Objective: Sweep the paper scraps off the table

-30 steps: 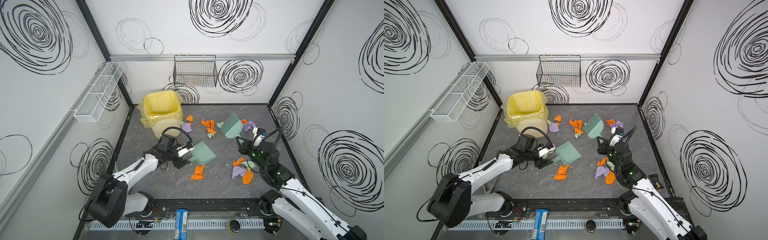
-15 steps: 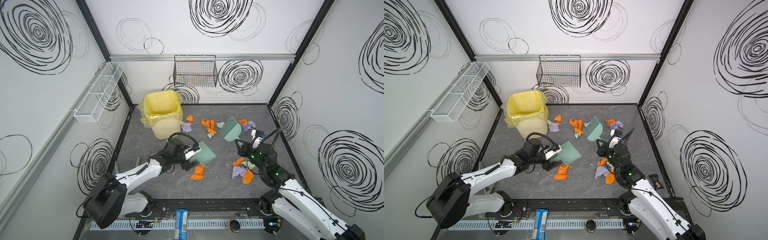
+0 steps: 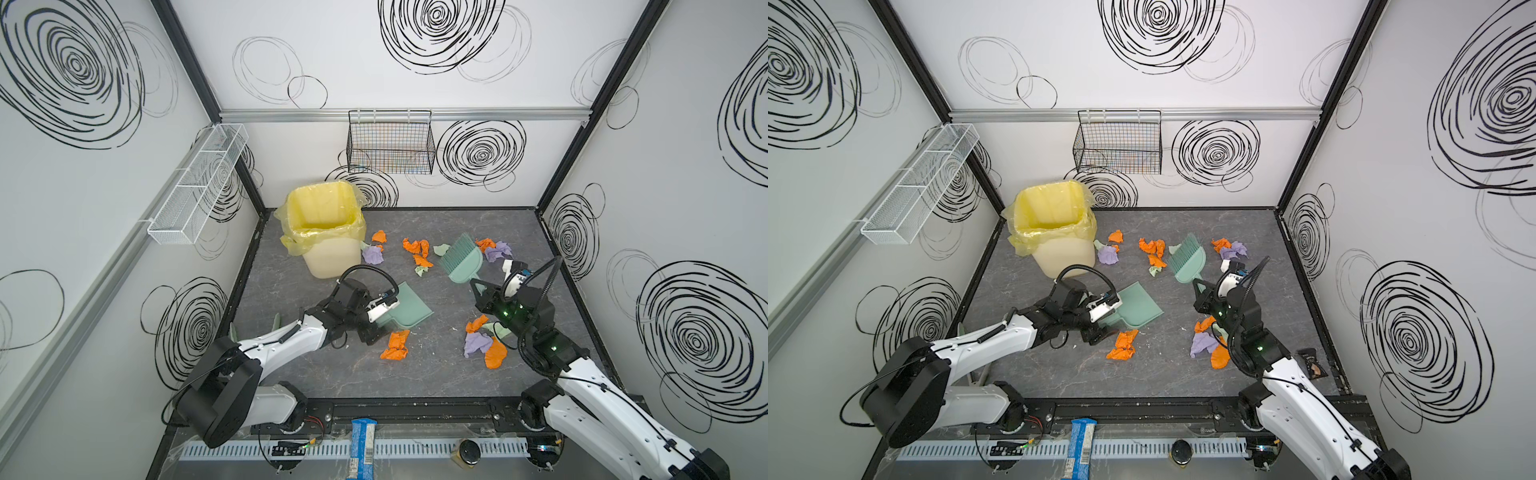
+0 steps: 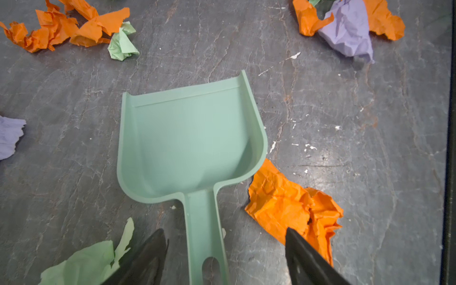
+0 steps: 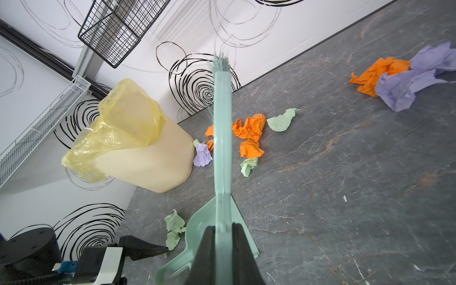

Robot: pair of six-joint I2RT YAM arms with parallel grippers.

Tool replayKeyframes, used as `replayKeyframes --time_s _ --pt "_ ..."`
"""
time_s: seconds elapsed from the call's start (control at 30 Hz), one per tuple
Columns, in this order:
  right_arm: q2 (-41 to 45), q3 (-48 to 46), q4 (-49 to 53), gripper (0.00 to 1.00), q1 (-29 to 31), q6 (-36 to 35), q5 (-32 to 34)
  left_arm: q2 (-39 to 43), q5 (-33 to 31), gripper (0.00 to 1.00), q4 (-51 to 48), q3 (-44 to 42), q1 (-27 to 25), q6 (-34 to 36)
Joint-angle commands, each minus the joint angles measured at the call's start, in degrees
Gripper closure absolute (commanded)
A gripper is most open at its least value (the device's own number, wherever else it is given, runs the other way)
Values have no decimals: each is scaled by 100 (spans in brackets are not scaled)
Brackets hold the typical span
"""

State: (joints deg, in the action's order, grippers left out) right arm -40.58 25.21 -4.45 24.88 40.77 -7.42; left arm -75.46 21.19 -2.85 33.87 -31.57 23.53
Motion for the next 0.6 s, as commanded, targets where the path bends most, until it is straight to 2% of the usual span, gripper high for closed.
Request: replayKeyframes --time_s 0.0,0.2,0.4,0.57 --pt "-15 -24 -261 100 -27 7 -56 -100 -9 22 185 -135 54 64" --pt "5 44 -143 100 -37 -31 -43 -423 -175 22 562 -218 76 126" --pt "24 -14 -139 100 -64 -57 -14 -311 -196 25 912 -394 155 314" --pt "2 -68 -196 100 -63 -40 -63 -593 -270 28 809 -185 187 238"
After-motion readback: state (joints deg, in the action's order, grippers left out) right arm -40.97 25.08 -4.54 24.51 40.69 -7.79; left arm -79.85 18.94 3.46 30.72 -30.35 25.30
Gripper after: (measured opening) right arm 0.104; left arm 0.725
